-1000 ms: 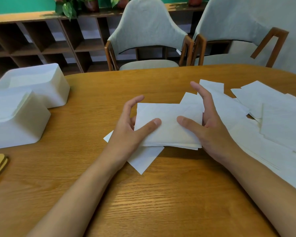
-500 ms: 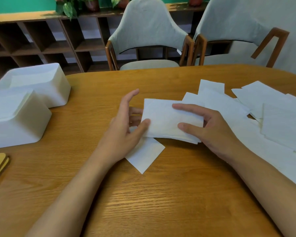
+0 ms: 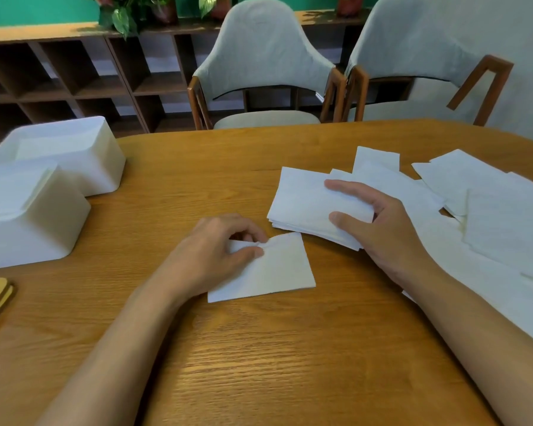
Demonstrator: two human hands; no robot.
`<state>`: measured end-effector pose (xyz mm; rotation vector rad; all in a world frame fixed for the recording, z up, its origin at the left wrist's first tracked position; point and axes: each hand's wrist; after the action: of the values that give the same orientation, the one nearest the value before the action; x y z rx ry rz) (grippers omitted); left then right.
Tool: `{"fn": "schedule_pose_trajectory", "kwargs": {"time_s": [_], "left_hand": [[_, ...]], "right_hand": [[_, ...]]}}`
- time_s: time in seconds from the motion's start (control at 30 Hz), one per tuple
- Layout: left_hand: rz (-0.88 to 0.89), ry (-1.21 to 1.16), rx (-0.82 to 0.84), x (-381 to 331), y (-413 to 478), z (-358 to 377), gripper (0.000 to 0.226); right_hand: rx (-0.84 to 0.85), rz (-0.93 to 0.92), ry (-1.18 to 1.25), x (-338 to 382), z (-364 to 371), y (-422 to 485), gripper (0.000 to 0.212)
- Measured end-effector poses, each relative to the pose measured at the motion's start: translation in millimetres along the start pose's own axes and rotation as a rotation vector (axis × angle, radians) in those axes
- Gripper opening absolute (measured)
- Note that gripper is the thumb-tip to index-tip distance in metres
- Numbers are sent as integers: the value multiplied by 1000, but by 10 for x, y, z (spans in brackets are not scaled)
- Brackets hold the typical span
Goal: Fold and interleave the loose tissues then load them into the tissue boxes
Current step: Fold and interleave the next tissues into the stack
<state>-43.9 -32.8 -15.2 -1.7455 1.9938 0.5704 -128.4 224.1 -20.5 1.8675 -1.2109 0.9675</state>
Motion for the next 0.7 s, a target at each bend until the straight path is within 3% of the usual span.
{"fn": "schedule_pose_trajectory", "kwargs": {"time_s": [0.23,0.37,0.5,0.7], "left_hand": [[32,-383,32,-150,-32,-58,25],[87,-569,-116,-257,-30,-14,30],[43,-607,-258,-287,-9,43,26],[-53,-817,-266,-208,14,44,25]], "right_hand": [[-45,-13,-78,27,26,-9,39],[87,-11,31,107,66,-46,25],[251,10,124,181,117,-123,44],[237,23,170,187,163,-146,38]]}}
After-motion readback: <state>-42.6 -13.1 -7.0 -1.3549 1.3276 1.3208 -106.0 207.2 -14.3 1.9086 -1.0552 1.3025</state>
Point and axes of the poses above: each hand's wrist, its own y-axis towards the middle knuckle, its own z-axis out of the palm, x = y × z, and after that the axes turned 4 degrees about x, right-handed
